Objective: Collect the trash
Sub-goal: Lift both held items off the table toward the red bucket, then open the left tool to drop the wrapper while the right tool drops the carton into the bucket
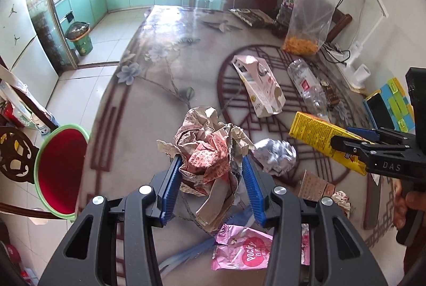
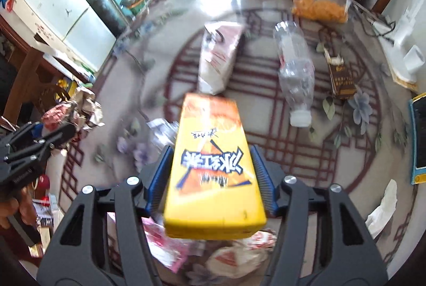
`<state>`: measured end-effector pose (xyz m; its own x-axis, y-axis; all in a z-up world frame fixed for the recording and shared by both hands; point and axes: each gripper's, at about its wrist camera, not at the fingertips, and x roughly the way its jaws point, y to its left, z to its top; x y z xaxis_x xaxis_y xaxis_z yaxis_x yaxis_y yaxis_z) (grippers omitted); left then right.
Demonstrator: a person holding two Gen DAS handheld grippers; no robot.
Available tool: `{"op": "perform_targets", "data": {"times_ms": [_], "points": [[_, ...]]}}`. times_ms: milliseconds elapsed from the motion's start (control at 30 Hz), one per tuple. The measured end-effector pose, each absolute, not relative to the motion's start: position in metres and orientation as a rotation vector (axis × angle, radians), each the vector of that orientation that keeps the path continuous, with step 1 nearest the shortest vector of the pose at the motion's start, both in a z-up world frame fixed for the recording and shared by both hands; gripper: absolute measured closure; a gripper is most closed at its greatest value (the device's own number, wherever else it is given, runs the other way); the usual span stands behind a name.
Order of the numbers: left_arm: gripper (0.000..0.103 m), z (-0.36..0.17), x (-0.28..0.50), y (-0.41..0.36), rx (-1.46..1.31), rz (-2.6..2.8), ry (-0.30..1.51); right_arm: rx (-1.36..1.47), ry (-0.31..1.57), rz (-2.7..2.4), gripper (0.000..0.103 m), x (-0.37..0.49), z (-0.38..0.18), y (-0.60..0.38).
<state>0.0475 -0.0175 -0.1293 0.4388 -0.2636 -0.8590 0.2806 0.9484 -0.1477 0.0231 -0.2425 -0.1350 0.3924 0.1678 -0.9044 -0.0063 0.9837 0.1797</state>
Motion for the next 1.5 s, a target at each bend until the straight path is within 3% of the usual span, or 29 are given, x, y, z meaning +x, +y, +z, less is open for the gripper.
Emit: {"op": "perform_targets", "data": {"times_ms": [767, 1500], "points": [[0.060, -0.106, 0.046, 0.106, -0.053, -0.197, 1.001, 0.132, 1.100, 0.275, 0.046, 0.044, -0.101, -0.085], [0.060, -0.140, 0.066, 0.274, -0.147, -0.002, 1.057, 0.093, 1.158, 0.398, 0.046, 0.090, -0.126, 0.074]]}}
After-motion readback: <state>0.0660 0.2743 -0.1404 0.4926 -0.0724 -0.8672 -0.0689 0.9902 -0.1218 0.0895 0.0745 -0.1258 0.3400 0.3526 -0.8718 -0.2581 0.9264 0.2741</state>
